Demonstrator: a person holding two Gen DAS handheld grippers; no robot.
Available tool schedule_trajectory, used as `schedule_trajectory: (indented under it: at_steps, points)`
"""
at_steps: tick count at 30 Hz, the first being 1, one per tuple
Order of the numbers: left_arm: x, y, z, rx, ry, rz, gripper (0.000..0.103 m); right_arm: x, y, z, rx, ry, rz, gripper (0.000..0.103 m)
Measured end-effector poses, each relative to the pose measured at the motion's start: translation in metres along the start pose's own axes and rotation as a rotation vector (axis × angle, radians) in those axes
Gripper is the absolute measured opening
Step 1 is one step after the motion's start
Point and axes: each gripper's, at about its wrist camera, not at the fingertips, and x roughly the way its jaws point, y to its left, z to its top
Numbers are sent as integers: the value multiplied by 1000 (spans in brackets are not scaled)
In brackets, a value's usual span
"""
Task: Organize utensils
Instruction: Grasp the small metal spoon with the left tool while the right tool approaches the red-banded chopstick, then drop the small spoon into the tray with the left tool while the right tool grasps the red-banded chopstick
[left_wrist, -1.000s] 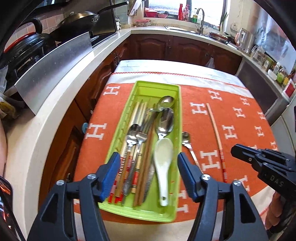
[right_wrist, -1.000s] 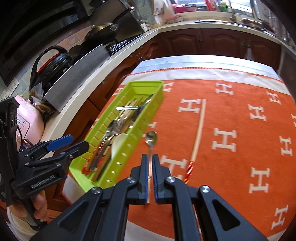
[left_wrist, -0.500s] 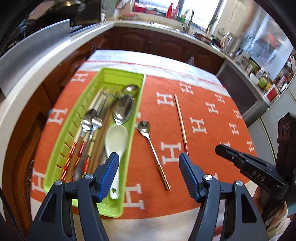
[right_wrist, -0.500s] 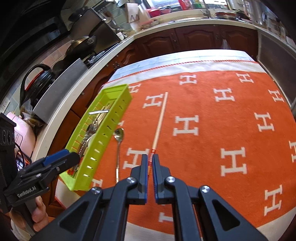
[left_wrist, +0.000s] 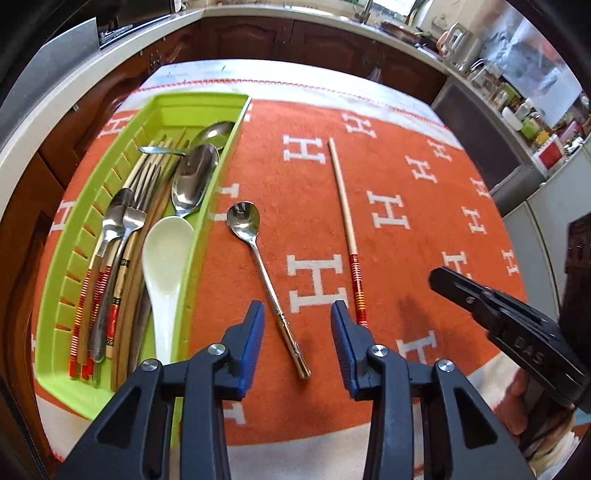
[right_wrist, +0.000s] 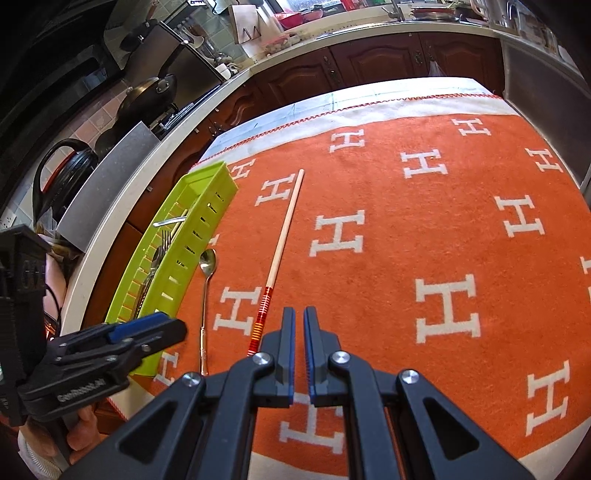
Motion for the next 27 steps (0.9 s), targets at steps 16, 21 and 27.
schedule_trajectory:
  at_steps: [16, 21, 27]
  points:
    - [45, -17, 21, 12, 15, 179, 31, 8, 0, 8, -35, 18, 39, 7]
    - [47, -21, 23, 37, -18, 186, 14, 12, 2, 9, -37, 28, 37, 7]
    - [43, -13, 19, 18, -38, 115, 2, 16, 6, 9, -44, 46, 25, 7]
